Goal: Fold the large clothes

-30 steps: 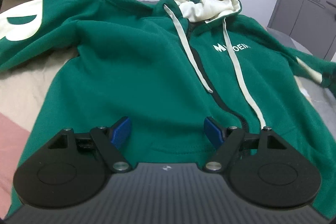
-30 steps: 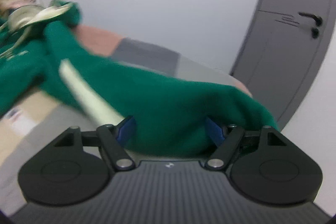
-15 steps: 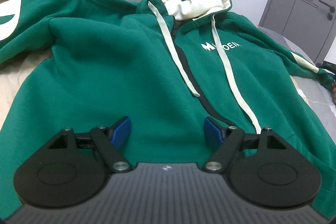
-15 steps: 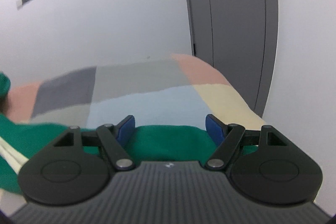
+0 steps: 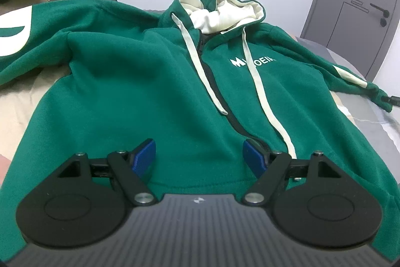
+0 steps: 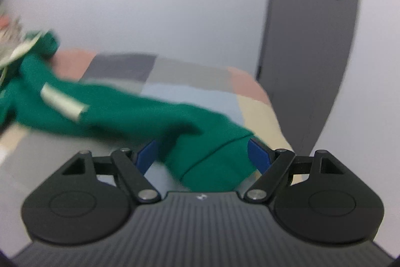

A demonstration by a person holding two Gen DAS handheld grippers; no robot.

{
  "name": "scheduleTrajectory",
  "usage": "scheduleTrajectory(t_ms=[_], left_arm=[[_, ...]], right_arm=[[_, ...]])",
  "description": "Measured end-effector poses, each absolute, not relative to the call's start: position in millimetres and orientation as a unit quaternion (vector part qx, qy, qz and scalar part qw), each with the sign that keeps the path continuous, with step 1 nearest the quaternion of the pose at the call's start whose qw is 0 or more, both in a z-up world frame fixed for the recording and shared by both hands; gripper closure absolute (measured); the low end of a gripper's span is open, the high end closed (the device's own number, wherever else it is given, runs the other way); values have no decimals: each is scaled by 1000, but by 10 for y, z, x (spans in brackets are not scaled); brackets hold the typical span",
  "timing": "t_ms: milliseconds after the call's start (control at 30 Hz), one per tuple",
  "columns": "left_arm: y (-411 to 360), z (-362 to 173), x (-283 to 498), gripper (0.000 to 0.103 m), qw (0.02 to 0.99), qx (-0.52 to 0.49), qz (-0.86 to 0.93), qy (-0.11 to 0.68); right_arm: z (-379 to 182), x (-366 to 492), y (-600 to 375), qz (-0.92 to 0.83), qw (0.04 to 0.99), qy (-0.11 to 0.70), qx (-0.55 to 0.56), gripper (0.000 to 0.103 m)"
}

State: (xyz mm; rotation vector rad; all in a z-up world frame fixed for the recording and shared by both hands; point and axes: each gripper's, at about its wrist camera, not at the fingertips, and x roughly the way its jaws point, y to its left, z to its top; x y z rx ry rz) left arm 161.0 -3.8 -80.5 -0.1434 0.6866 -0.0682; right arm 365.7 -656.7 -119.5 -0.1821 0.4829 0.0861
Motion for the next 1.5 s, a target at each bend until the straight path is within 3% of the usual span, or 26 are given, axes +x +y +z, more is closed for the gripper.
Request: scheduleTrajectory(t_ms=[167, 367, 500, 767, 933, 1100, 1300, 1500], left_arm=[[-51, -819, 1619, 23, 938, -67, -26, 338], [-74, -831, 1694, 23, 938, -71, -29, 339], [-69, -764, 1681, 23, 940, -81, -41, 329], [52, -552, 1497, 23, 945, -109, -65, 301], [203, -503, 1341, 23, 943, -125, -99, 291], [450, -514, 1189, 23, 930, -177, -134, 293], [756, -373, 907, 23, 920, -238, -148, 273], [1026, -265, 657, 23, 918, -272, -136, 253]], right_arm=[[-1465, 3776, -6343, 23, 938, 264, -225, 22], [-1289, 3895, -6433, -31, 947, 259, -189, 65], [-747, 3754, -6634, -21, 968, 240, -75, 76], [547, 3349, -6378, 14, 966, 258, 2, 80], [1380, 2837, -5696, 54, 965, 255, -15, 80], [1867, 2222, -4875, 106, 960, 257, -35, 80], [1977, 1513, -3876, 189, 943, 268, -63, 82], [1438, 1056, -2803, 261, 910, 312, -82, 86]])
